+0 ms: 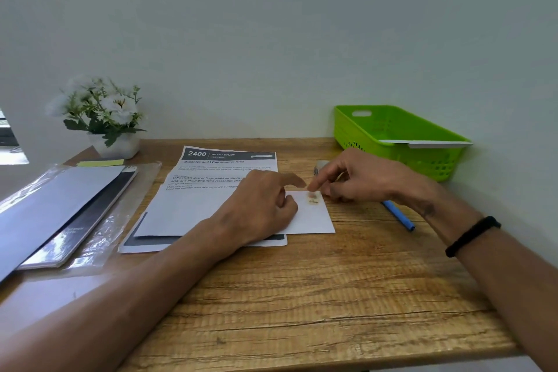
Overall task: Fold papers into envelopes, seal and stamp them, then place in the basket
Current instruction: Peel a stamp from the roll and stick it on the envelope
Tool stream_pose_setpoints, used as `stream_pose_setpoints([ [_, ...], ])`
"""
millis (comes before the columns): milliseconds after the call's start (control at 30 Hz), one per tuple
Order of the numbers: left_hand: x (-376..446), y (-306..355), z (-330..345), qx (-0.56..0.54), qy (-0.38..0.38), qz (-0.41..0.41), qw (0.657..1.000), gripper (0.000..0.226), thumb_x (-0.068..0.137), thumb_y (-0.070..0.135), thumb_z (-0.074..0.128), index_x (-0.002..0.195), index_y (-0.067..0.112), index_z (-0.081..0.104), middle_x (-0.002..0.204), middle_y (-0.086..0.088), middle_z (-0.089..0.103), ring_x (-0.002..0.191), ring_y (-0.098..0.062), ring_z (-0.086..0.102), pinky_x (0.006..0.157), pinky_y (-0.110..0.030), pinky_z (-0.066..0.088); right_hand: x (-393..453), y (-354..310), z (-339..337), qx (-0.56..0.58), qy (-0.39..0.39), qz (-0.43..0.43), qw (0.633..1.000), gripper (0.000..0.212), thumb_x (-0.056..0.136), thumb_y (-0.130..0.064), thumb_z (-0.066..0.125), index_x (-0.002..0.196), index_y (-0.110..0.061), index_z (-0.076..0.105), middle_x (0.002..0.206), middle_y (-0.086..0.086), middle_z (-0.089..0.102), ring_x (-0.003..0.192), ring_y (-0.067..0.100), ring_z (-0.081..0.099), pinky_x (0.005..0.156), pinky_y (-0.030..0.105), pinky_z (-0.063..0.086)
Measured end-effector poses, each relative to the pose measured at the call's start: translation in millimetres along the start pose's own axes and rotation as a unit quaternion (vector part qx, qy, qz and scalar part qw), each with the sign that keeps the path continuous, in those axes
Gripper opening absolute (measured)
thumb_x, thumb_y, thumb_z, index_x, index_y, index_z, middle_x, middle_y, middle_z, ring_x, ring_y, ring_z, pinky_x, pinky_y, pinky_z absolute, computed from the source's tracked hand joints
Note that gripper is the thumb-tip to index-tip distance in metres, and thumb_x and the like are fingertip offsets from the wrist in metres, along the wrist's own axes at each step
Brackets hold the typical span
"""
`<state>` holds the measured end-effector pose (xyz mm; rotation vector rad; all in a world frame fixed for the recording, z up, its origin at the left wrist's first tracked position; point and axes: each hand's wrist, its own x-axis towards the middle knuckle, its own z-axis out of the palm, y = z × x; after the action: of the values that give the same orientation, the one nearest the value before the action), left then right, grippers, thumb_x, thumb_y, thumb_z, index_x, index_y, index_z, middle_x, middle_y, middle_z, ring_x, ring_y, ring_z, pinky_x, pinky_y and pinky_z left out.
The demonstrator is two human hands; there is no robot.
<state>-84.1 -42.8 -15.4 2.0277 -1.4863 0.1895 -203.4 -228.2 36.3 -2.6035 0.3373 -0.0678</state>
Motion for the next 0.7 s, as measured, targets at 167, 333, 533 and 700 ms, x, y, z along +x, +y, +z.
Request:
stream_pose_setpoints([
  [167,0.7,-0.7,0.8,0.033,-0.017,0.017,0.999,0.039,0.095,0.016,0.054,0.122,0.032,0.077,0.065,-0.002,0.064,0.068,-0.016,0.059,0.058,-0.017,0.034,-0.8,-7.8,2.4,-0.080,0.010,-0.008,0.997,0.036,0.096,-0.005,0.059,0.107,-0.030,0.083,0.067,-0.026,0.067,0.068,-0.008,0.060,0.060,0.006,0.043],
  [333,1.6,4.2,1.6,0.048,-0.026,0.010,0.998,0.038,0.096,0.017,0.052,0.123,0.031,0.076,0.067,0.012,0.053,0.069,-0.010,0.053,0.066,-0.030,0.037,-0.4,-5.9,-0.6,-0.073,0.010,0.035,0.997,0.038,0.089,0.000,0.060,0.096,-0.028,0.084,0.074,-0.018,0.072,0.076,-0.002,0.068,0.075,0.020,0.056],
  [533,1.0,6.2,0.7,0.069,-0.033,0.019,0.997,0.038,0.100,0.020,0.049,0.128,0.032,0.070,0.073,0.017,0.043,0.074,-0.008,0.046,0.071,-0.031,0.034,-0.2,-5.2,2.6,-0.072,0.040,-0.013,0.996,0.034,0.088,-0.005,0.062,0.090,-0.031,0.084,0.057,-0.033,0.064,0.065,-0.010,0.063,0.068,0.015,0.048],
  [700,0.0,6.9,1.4,0.081,-0.042,0.019,0.996,0.041,0.099,0.020,0.048,0.131,0.034,0.070,0.090,0.001,0.062,0.087,-0.018,0.059,0.072,-0.031,0.038,-3.5,-9.7,-0.9,-0.075,-0.046,-0.059,0.994,0.035,0.094,-0.001,0.061,0.104,-0.026,0.083,0.057,-0.040,0.059,0.058,-0.016,0.056,0.056,0.009,0.037],
])
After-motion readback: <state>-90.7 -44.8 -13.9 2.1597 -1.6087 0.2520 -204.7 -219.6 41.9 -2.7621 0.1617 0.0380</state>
